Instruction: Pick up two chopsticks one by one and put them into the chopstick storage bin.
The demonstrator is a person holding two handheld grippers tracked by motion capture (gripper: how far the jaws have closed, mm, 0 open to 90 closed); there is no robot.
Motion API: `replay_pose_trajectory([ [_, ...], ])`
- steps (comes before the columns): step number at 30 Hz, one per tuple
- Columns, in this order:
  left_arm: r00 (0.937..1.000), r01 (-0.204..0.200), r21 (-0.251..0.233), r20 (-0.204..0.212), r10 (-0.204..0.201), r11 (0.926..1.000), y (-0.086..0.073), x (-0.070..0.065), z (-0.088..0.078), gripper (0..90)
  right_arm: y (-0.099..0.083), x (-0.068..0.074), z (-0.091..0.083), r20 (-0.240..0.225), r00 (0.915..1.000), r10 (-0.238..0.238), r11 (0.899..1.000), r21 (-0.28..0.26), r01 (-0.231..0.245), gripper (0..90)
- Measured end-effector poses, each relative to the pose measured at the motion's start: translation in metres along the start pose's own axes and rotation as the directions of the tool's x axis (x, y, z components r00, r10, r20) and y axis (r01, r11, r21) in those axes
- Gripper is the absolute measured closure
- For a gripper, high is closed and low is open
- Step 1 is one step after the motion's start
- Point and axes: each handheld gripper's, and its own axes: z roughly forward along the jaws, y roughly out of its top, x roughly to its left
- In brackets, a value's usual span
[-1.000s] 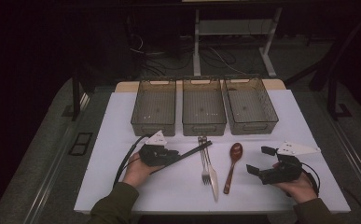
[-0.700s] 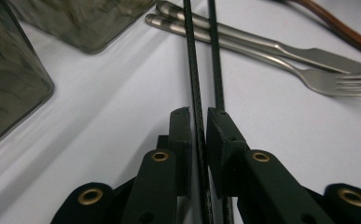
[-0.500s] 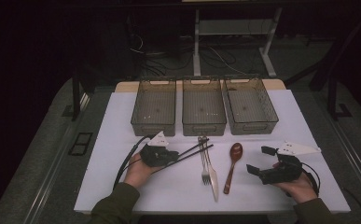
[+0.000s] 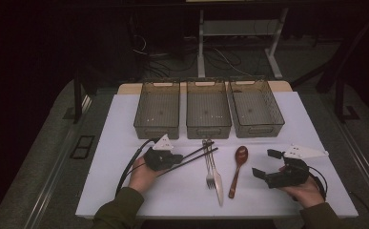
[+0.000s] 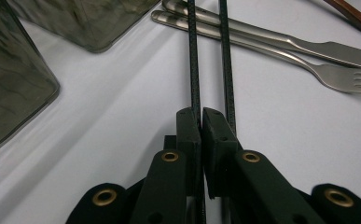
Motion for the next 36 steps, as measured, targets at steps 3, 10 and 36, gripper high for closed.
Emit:
replay_pose_trajectory([
  [3,0.9999,0.008,0.001,-0.009,-0.008,1.0,0.0,0.001,-0.001,85.1,0.0,0.0,0.0,0.0,1.0,0.004,1.0,0.0,-0.004,1.1],
  [10,0.9998,0.01,-0.034,-0.014,-0.011,0.9994,0.002,0.0,-0.006,85.2,0.0,-0.001,-0.002,0.011,0.9999,0.009,1.0,-0.016,-0.009,1.1],
  [36,0.9983,-0.044,-0.039,0.036,0.045,0.9983,0.015,-0.01,-0.026,85.2,0.0,0.0,-0.003,0.019,0.9998,0.008,1.0,-0.025,-0.007,1.1],
])
